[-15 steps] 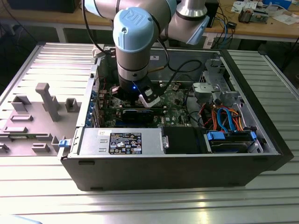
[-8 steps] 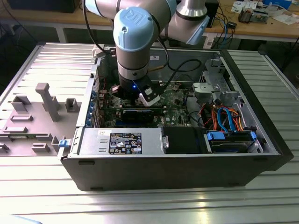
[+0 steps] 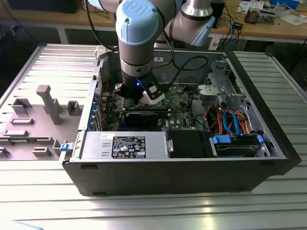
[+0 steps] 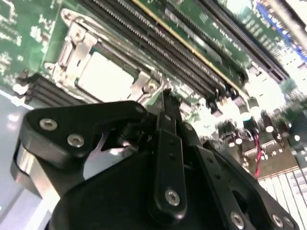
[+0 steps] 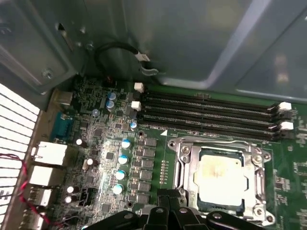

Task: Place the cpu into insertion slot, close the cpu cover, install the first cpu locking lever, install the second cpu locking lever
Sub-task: 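Install the second cpu locking lever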

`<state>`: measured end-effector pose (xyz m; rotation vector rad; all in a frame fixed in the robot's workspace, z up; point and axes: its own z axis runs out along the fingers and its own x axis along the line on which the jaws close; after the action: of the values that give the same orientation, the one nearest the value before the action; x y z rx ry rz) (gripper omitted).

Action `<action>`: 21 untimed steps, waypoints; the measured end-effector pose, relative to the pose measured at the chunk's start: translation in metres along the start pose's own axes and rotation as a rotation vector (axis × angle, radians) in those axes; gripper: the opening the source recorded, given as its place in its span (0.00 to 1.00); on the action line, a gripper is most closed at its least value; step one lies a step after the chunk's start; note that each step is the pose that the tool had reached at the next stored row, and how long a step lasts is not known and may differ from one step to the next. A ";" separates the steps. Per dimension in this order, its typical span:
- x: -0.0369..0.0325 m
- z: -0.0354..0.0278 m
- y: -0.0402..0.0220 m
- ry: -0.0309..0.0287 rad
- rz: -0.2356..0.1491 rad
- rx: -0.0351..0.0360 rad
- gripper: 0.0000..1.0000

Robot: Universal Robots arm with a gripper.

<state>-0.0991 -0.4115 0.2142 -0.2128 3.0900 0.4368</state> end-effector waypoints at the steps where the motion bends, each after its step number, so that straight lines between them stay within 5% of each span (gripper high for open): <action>1: -0.0002 -0.0018 0.0007 0.0008 0.000 0.0080 0.11; 4: -0.0006 -0.0036 0.0017 0.0066 0.000 0.0478 0.11; 5: -0.0011 -0.0046 0.0026 0.0096 0.000 0.0696 0.11; 7: -0.0017 -0.0071 0.0038 0.0120 0.001 0.0868 0.11; 14: -0.0090 -0.0141 0.0060 0.0212 0.002 0.1101 0.11; 21: -0.0218 -0.0180 0.0055 0.0477 0.007 0.1404 0.11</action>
<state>-0.0781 -0.4084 0.2337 -0.2124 3.1520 0.2165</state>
